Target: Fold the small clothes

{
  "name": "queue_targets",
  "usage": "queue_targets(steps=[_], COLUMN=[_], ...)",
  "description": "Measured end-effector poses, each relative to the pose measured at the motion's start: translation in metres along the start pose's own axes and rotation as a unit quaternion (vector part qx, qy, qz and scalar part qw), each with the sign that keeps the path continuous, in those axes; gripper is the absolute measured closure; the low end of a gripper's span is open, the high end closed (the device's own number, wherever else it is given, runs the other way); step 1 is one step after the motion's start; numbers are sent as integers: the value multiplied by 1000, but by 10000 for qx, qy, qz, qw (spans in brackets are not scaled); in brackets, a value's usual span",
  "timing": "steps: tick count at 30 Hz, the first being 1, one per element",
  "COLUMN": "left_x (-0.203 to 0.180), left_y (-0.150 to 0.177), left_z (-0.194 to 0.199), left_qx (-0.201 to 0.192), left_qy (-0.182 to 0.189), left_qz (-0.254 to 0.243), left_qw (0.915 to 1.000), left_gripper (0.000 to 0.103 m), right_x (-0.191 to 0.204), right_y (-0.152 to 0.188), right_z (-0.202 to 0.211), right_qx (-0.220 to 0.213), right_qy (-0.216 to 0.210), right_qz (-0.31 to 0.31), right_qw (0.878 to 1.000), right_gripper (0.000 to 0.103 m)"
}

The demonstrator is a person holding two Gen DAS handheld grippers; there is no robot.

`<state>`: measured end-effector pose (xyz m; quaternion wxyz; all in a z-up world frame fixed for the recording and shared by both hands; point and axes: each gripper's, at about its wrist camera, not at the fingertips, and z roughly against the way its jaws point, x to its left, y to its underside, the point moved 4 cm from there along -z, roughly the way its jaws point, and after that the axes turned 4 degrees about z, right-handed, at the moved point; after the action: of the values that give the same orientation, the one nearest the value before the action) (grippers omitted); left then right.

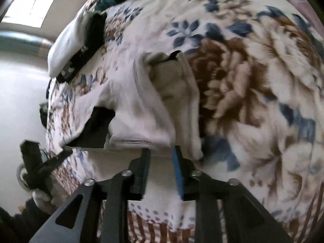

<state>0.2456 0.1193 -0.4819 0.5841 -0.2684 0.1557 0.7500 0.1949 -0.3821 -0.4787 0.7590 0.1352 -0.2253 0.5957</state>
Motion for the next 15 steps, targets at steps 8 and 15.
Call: queue_targets(steps=[8,15], left_x=[-31,-56], left_y=[-50,-41], left_z=[-49,-88], left_qx=[129,451], left_qy=[92,-688], left_qz=[327,-433], left_qw=[9993,9957], left_gripper=[67,98], right_x=[-17,1], right_y=[-44,-48], right_z=[-1,-34], right_qx=[-566,-349], right_qy=[-633,-216], right_qz=[-1293,-1211], right_qw=[9880,9918], right_gripper=[45,92])
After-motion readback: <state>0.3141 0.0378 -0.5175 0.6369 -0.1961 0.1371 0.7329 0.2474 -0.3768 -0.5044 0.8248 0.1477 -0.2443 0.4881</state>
